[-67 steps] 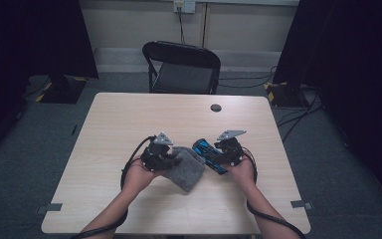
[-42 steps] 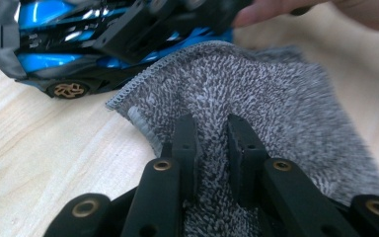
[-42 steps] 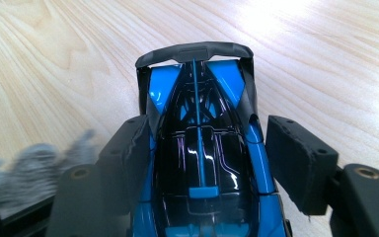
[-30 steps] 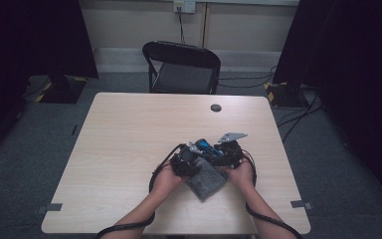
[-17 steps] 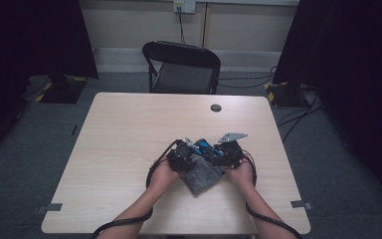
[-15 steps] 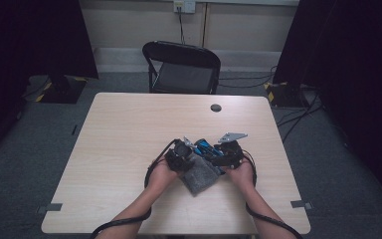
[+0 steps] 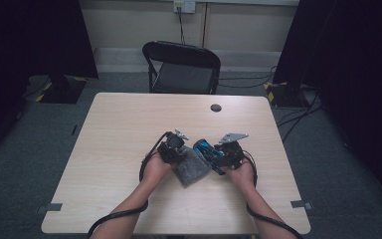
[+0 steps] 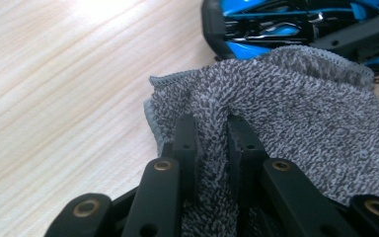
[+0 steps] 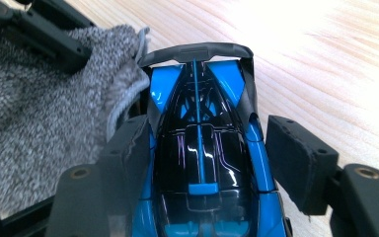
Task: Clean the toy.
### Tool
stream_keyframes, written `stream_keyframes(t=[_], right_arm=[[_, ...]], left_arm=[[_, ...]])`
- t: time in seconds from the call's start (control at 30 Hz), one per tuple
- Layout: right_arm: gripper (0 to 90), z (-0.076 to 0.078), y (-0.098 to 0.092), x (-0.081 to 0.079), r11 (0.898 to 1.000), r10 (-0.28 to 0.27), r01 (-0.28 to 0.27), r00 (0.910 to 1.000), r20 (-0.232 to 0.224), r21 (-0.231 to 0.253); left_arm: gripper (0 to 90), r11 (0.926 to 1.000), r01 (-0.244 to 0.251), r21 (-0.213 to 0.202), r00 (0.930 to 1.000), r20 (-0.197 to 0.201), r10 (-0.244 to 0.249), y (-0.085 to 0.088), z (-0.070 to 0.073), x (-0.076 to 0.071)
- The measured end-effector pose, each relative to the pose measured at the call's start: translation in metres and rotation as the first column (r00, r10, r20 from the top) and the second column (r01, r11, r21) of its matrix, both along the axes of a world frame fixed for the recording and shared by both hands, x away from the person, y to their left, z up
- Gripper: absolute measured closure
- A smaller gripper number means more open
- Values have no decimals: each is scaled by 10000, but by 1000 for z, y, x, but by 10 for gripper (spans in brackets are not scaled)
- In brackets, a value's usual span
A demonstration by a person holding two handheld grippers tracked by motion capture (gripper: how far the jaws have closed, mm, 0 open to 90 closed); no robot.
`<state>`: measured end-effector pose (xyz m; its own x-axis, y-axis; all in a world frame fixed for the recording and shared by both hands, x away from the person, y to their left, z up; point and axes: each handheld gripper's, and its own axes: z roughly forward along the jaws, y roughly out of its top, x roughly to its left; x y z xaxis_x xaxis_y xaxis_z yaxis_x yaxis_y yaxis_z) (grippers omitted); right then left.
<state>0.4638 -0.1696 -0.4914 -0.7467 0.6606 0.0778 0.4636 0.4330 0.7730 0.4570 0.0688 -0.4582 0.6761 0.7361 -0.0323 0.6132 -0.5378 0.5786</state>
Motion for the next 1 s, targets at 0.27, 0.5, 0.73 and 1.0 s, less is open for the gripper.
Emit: stream_keyframes(t=[0.27, 0.5, 0.73, 1.0], right_arm=[[343, 0, -2, -1, 10000, 35, -35, 10000, -7, 28], [344, -1, -3, -2, 10000, 42, -42, 10000, 11, 82], [345, 0, -3, -2, 10000, 20, -20, 10000, -18, 70], [346, 0, -5, -3, 9999, 65, -64, 10000, -55, 92]], left_arm=[[770, 9998, -212, 42, 9998, 33, 211, 7, 5, 8], [771, 9995, -310, 86, 9995, 9, 310, 11, 4, 8], [772, 9994, -310, 161, 9995, 48, 309, 13, 8, 6], [773, 9926, -1211, -41, 9925, 183, 1212, 40, 12, 9]])
